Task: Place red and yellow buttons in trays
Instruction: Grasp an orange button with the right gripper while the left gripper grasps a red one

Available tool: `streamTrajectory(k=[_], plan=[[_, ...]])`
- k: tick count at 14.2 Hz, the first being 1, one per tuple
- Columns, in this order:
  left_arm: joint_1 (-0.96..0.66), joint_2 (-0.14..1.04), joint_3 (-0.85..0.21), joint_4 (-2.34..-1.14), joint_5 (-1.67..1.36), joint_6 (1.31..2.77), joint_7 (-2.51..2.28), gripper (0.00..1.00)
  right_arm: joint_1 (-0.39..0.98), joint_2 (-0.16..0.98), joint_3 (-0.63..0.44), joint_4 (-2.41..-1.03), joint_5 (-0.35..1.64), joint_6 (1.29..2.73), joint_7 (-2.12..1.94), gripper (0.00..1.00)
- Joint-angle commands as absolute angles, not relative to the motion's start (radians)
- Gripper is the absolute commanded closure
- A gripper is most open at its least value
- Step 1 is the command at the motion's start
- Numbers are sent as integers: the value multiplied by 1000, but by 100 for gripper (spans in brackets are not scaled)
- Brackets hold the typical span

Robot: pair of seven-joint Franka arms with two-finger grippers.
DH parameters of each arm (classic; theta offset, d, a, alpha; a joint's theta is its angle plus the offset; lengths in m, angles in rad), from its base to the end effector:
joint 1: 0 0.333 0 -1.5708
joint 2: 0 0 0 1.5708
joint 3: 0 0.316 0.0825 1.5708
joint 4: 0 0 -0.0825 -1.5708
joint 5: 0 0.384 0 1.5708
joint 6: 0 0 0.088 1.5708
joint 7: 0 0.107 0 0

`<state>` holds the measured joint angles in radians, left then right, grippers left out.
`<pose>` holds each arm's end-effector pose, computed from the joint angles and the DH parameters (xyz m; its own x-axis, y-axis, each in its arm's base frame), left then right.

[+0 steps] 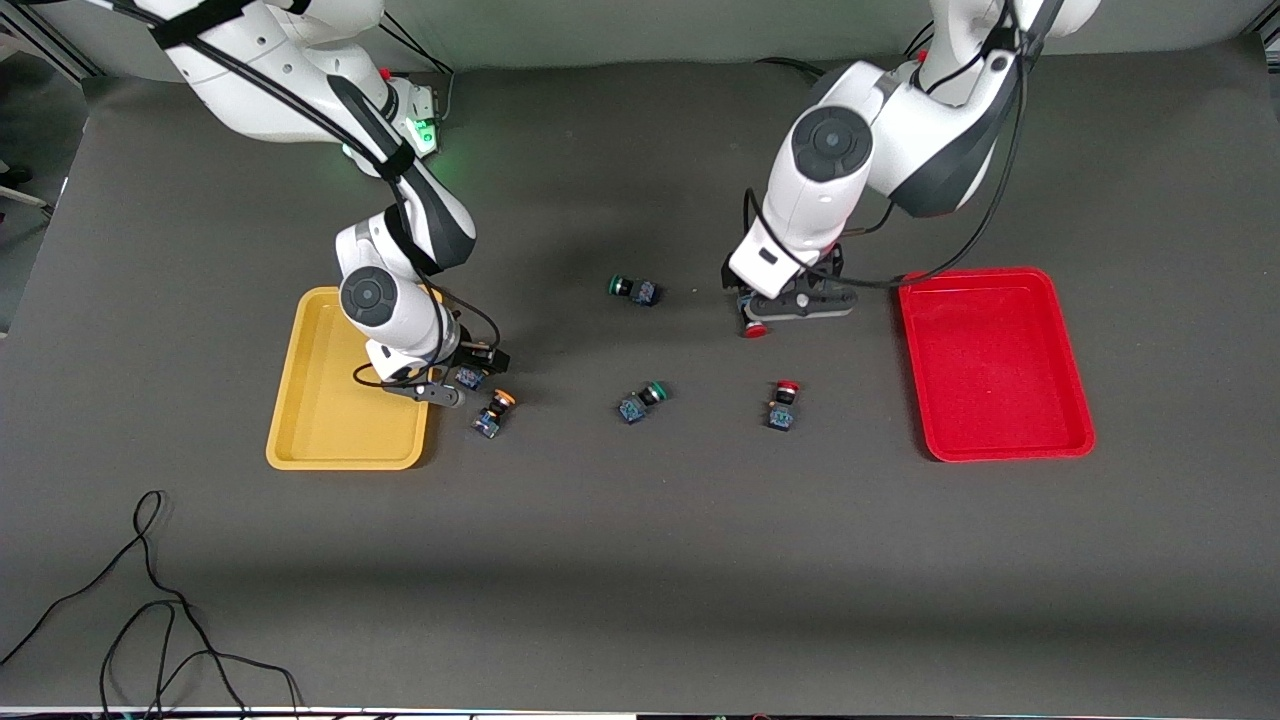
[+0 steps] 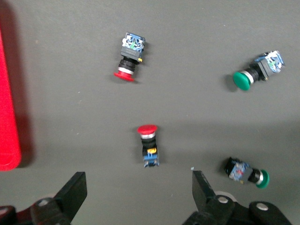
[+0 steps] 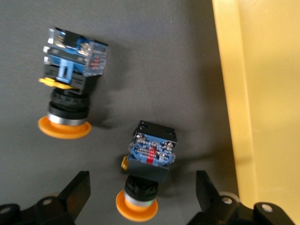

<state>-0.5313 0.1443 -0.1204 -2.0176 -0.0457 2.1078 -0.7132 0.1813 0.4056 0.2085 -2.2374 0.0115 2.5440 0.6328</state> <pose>0.4559 -0.3487 0.3774 0.9933 0.0861 -0.0769 0.0868 -0.9962 0.0065 0.4935 0.2064 0.1825 0.9576 -0.2594 -0.1254 -0.2634 -0.9645 -0.0162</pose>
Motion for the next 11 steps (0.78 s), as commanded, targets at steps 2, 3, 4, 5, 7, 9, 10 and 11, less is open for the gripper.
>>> streamTrajectory(k=[2,3,4,5,7,9,10,11], plan=[[-549,237,-106,-2097,-49,2285,-756,0,181,422,212,-2227,12,2560,664,14],[-558,268,-104,-2109,-48,2328,-756,0,181,426,212,-2227,12,2562,664,26],[-561,296,-104,-2124,-48,2373,-759,0,181,428,212,-2227,12,2562,664,38],[-568,328,-104,-2143,-48,2420,-758,0,181,429,212,-2227,12,2562,664,49],[-584,391,-104,-2181,-43,2529,-758,0,181,430,212,-2226,12,2560,666,70],[-604,432,-104,-2192,-43,2566,-759,0,181,420,212,-2223,12,2553,678,80],[-606,439,-104,-2192,-43,2566,-759,5,179,407,213,-2220,12,2542,681,80],[-607,439,-106,-2192,-43,2560,-759,18,179,378,218,-2220,12,2508,681,80]])
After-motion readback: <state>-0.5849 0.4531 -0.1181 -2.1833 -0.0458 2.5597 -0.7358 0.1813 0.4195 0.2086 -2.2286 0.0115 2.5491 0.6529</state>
